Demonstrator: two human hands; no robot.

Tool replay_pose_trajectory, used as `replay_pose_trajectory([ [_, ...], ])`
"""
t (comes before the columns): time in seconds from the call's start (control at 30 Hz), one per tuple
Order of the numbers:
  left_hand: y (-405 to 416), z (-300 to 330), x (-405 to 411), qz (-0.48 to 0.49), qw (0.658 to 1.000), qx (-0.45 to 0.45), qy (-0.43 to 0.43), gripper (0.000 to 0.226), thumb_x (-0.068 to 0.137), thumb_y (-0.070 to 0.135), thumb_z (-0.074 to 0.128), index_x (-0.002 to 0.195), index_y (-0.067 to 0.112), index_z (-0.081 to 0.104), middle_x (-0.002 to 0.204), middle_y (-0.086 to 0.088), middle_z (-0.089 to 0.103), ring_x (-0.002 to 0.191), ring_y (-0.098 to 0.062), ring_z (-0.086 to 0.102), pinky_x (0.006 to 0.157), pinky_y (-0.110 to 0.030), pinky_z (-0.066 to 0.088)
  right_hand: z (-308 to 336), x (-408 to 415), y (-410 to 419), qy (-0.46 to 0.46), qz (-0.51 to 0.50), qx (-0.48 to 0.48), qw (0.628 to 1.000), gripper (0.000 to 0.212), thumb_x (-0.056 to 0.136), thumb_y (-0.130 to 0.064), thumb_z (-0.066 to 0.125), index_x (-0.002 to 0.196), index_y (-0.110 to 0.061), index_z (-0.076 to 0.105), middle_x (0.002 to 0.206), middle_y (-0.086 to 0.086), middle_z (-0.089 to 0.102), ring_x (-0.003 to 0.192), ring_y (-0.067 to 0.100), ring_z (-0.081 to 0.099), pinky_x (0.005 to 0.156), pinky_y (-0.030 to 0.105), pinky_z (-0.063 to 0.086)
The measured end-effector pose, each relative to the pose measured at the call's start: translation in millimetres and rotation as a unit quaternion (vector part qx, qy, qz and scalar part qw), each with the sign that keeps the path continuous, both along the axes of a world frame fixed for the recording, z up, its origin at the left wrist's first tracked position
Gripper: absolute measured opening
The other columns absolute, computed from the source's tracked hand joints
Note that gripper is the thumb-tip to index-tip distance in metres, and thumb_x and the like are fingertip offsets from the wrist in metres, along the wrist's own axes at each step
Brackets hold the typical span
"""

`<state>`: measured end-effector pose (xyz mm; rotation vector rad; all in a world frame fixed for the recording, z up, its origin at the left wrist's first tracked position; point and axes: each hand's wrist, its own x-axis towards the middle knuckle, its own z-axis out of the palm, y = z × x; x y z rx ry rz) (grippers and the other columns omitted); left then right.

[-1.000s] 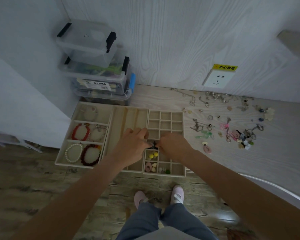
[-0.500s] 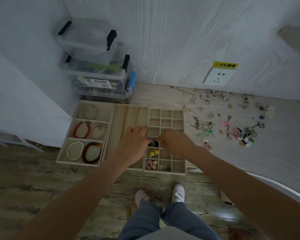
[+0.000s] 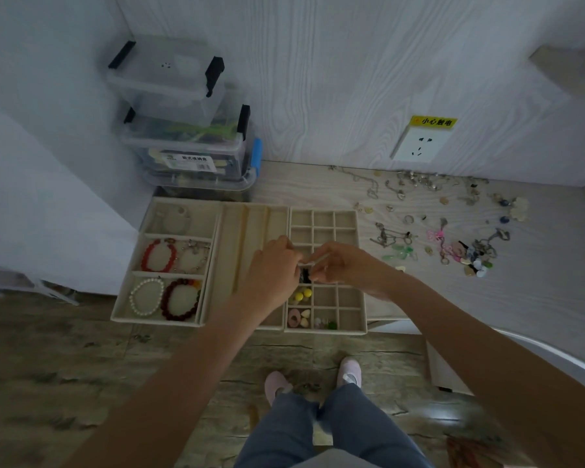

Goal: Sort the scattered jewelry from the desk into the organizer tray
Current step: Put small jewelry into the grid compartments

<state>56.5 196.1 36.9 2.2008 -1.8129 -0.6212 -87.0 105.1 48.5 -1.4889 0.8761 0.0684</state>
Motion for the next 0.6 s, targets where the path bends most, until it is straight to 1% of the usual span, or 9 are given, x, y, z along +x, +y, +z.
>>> replay_pose_trajectory([
  [0.07,-0.4,-1.4,-1.1,0.017,0.999,-0.001,0.036,0.030,0.095,0.015,0.046,0.121,0.019,0.061,0.115,-0.004,0.051,0.090,-0.014,0.053,0.084,-0.032,0.048,-2.9,-3.2,3.7,-0.030,-0.032,0.015,0.999,0.027,0.078,0.008,0.067,0.099,-0.003,0.052,0.093,0.012,0.066,0.088,0.020,0.065,0.085,0.030,0.054],
  [0.13,0.2,1.1,-3.9,0.038,0.995,-0.011,0.096,0.028,0.095,0.014,0.048,0.118,0.018,0.063,0.113,-0.004,0.054,0.081,-0.012,0.054,0.077,-0.025,0.048,-6.7,-4.7,7.2,-0.039,-0.058,0.002,0.998,0.027,0.074,0.006,0.071,0.089,-0.006,0.052,0.096,0.017,0.067,0.089,0.023,0.065,0.084,0.032,0.055],
  [0.2,2.3,5.4,-8.4,0.049,0.987,-0.033,0.149,0.024,0.094,0.015,0.052,0.114,0.019,0.065,0.111,-0.002,0.057,0.084,-0.010,0.057,0.077,-0.020,0.046,-9.5,-5.2,9.6,-0.022,-0.081,-0.025,0.996,0.024,0.074,0.002,0.073,0.082,-0.010,0.054,0.096,0.017,0.069,0.090,0.024,0.066,0.087,0.033,0.055],
  [0.27,5.1,9.6,-12.8,0.044,0.979,-0.057,0.192,0.020,0.090,0.019,0.060,0.109,0.022,0.067,0.106,0.002,0.060,0.083,-0.003,0.056,0.076,-0.014,0.043,-9.0,-5.5,10.7,-0.010,-0.102,-0.031,0.994,0.023,0.071,-0.008,0.078,0.072,-0.013,0.056,0.077,0.006,0.067,0.079,0.021,0.064,0.085,0.033,0.053],
  [0.33,7.6,13.2,-16.8,0.038,0.973,-0.071,0.216,0.020,0.088,0.021,0.064,0.107,0.025,0.067,0.100,0.006,0.060,0.079,0.003,0.055,0.071,-0.010,0.044,-8.3,-8.6,10.3,-0.025,-0.127,-0.002,0.992,0.029,0.061,-0.023,0.084,0.064,-0.014,0.056,0.058,-0.002,0.056,0.066,0.017,0.056,0.075,0.034,0.051],
  [0.37,8.5,14.5,-18.0,0.039,0.970,-0.074,0.227,0.022,0.086,0.021,0.066,0.108,0.025,0.067,0.098,0.007,0.060,0.079,0.005,0.055,0.070,-0.008,0.045,-7.2,-10.6,9.9,-0.039,-0.139,0.021,0.989,0.029,0.062,-0.022,0.083,0.063,-0.012,0.056,0.055,-0.002,0.055,0.061,0.015,0.055,0.070,0.031,0.050],
  [0.4,8.9,15.7,-19.9,0.041,0.968,-0.075,0.237,0.024,0.084,0.021,0.068,0.109,0.024,0.067,0.098,0.009,0.060,0.080,0.005,0.056,0.072,-0.007,0.045,-6.4,-12.8,9.4,-0.057,-0.151,0.044,0.986,0.025,0.068,-0.015,0.079,0.064,-0.010,0.055,0.056,-0.001,0.058,0.061,0.014,0.057,0.070,0.027,0.051],
  [0.47,9.6,16.7,-25.3,0.049,0.965,-0.079,0.245,0.027,0.082,0.022,0.071,0.108,0.023,0.067,0.095,0.012,0.064,0.083,0.004,0.059,0.076,-0.009,0.047,-4.2,-16.3,9.3,-0.079,-0.173,0.086,0.978,0.019,0.077,-0.003,0.072,0.065,-0.007,0.057,0.065,0.005,0.065,0.069,0.016,0.066,0.076,0.027,0.056],
  [0.6,11.2,15.7,-38.8,0.095,0.958,-0.112,0.247,0.018,0.081,0.020,0.072,0.098,0.017,0.068,0.090,0.007,0.070,0.078,0.002,0.063,0.075,-0.010,0.049,3.1,-21.3,11.5,-0.104,-0.176,0.115,0.972,0.013,0.085,0.000,0.062,0.072,-0.003,0.061,0.059,-0.001,0.065,0.057,0.006,0.063,0.057,0.014,0.050],
])
